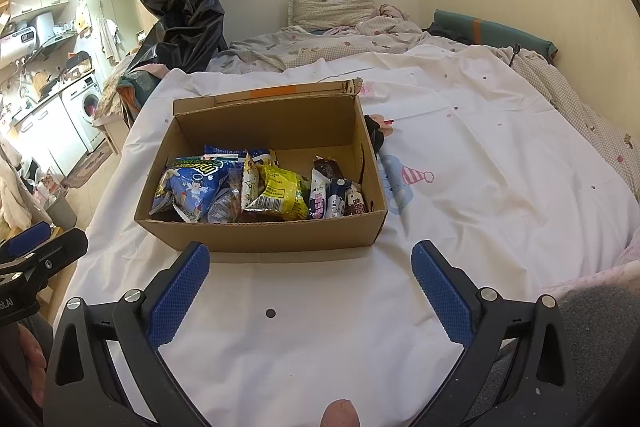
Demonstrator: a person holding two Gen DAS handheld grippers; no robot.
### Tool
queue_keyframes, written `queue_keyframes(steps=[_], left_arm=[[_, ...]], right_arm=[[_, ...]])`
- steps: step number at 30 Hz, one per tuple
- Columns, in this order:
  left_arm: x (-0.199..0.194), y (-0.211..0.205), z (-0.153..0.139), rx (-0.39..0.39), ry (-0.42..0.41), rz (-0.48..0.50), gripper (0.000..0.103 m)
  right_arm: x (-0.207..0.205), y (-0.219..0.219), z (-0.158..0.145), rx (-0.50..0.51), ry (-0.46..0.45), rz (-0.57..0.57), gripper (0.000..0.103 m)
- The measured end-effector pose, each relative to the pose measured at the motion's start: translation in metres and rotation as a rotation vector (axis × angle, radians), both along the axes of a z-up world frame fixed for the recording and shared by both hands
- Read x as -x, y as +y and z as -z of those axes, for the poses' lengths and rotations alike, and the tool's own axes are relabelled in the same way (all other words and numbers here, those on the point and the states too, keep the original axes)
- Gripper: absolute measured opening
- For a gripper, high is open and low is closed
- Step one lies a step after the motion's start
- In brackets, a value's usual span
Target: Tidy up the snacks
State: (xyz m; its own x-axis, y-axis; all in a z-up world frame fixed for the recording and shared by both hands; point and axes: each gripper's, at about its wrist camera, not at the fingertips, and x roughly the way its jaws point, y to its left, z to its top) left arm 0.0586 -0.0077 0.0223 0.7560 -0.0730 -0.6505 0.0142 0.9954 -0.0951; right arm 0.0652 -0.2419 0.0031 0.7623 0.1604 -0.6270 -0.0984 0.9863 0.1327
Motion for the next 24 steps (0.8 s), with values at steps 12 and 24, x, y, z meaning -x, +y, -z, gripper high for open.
queue_keyframes(steps=[12,24], left_arm=[[-0.0001,0.0006,0.0009,0.008,0.003,-0.004,0.103],[0.0002,-0.0014,0.0034,0.021,0.011,0.006,0.103]], right_arm=[[-0.0010,0.0000,0.0003,0.000,-0.002,-0.001,0.103],[-0.0014,-0.0005,-0.0016,-0.006,-0.002,0.002,0.103]])
